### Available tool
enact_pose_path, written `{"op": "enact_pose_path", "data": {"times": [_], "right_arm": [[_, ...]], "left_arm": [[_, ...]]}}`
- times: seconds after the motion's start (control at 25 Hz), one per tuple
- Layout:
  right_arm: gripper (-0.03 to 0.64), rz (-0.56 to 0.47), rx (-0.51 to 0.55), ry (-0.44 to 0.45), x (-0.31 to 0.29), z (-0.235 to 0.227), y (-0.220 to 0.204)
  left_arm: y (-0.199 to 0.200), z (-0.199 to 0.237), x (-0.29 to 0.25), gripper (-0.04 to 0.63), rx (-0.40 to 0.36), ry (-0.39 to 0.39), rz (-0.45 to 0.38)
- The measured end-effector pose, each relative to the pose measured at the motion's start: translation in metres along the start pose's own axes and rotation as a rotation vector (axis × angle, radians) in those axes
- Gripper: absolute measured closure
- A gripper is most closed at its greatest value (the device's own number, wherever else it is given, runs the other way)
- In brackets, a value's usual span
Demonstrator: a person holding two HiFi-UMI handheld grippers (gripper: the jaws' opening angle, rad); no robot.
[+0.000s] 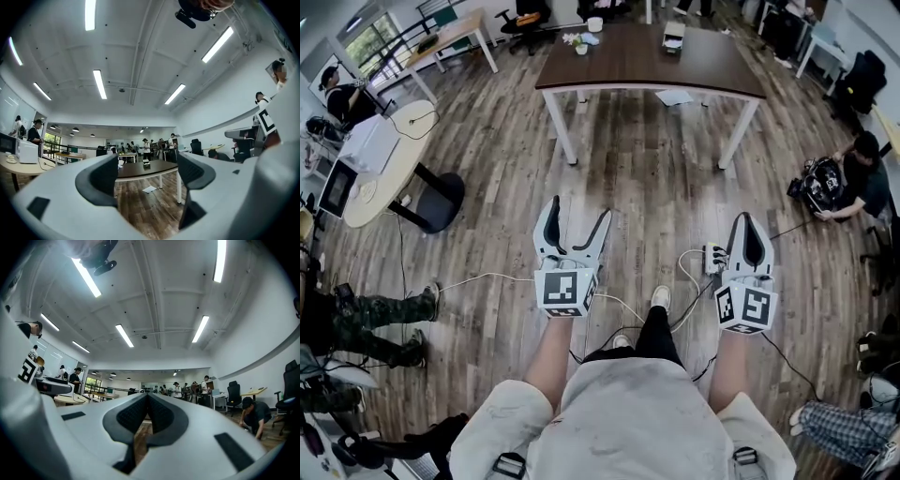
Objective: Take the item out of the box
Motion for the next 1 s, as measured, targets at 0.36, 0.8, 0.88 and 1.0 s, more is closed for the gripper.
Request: {"op": "enact_pose_path", "data": {"times": [0.36,0.8,0.88,1.0], "right_arm": [[0.615,0.06,-0.032,-0.019,-0.029,-0.02,-0.028],[0.615,0.129,-0.063,-0.049,-0.122,-0.077,-0.068],[0.617,0.133,-0.066,-0.053,-0.141,-0.091,-0.072],[0.615,0.138,-0.064,-0.063,-0.167,-0.114,-0.077]], "left_arm": [[-0.021,-0.006,-0.046,0.206,0.006,-0.038,0.051],[-0.047,-0.015,-0.166,0.21,0.014,-0.081,0.095],[-0.049,-0.018,-0.192,0.21,0.02,-0.088,0.102],[-0.052,-0.027,-0.229,0.216,0.017,-0.092,0.119]]}}
Point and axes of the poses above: the fingertips, and each gripper's own axes: x backward along the fingers, z to its left, y out of its top, the point moved 10 cm from there along x, backward along the fingers, and after that the axes turned 1 degree about y, right-handed, at the moved point
